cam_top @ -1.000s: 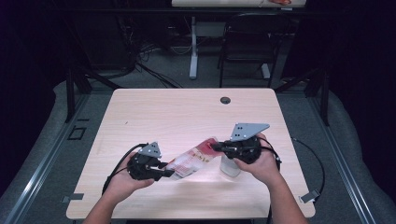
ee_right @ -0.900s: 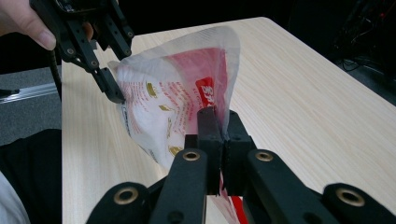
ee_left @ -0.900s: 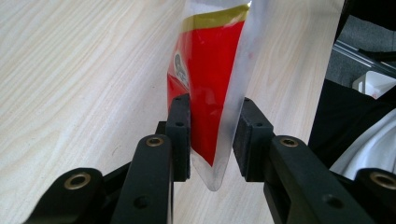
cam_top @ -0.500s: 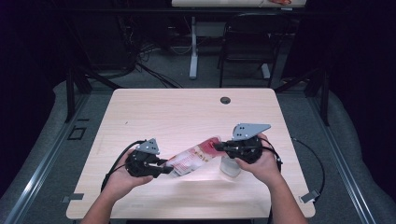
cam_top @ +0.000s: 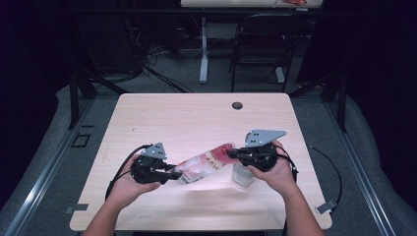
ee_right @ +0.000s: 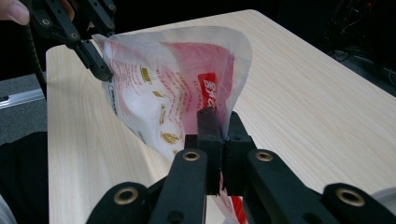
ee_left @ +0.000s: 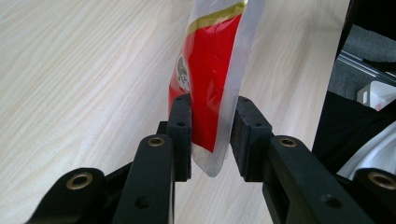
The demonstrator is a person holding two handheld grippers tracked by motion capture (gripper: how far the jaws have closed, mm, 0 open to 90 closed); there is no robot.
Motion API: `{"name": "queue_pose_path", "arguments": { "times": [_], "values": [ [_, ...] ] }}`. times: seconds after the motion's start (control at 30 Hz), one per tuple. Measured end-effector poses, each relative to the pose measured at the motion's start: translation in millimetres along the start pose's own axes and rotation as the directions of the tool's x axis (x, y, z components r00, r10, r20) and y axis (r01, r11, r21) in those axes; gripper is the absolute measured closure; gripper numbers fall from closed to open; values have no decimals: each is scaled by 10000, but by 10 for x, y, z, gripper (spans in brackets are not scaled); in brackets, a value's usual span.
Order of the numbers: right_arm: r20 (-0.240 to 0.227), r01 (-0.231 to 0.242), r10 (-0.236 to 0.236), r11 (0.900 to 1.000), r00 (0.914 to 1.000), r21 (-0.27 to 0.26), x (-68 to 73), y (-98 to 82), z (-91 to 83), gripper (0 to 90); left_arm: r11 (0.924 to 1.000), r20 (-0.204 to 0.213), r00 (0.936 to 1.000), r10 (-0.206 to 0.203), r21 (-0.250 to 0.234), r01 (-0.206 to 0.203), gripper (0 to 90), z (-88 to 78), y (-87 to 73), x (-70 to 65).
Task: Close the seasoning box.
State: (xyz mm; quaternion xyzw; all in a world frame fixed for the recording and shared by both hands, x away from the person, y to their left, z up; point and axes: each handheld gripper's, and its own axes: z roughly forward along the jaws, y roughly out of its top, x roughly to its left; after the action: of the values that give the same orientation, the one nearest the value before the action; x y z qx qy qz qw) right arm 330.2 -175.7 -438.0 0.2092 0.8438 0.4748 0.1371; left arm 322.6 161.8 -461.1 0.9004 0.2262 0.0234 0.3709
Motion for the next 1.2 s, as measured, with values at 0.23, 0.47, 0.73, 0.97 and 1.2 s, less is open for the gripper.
{"name": "queue_pose_path", "arguments": {
  "times": [0.23, 0.47, 0.73, 0.97, 1.2],
  "values": [
    [3, -67, 67, 10000, 10000, 3, -15, -17, 3, 887, 10000, -54, 10000, 4, -20, -4, 716, -21, 22, 5],
    [-19, -136, 136, 9999, 9999, -41, -31, -32, -6, 887, 10000, -82, 10000, 46, -27, -46, 718, -44, 55, 9],
    [-92, -255, 254, 9996, 9996, -133, -57, -56, -22, 887, 10000, -120, 9999, 73, -53, -73, 721, -76, 101, 15],
    [-114, -362, 360, 9991, 9993, -207, -72, -70, -32, 887, 10000, -122, 9999, 84, -47, -85, 723, -97, 136, 18],
    [-141, -442, 438, 9987, 9989, -251, -83, -78, -43, 887, 9999, -151, 9998, 148, 43, -148, 726, -119, 183, 23]
  ]
}}
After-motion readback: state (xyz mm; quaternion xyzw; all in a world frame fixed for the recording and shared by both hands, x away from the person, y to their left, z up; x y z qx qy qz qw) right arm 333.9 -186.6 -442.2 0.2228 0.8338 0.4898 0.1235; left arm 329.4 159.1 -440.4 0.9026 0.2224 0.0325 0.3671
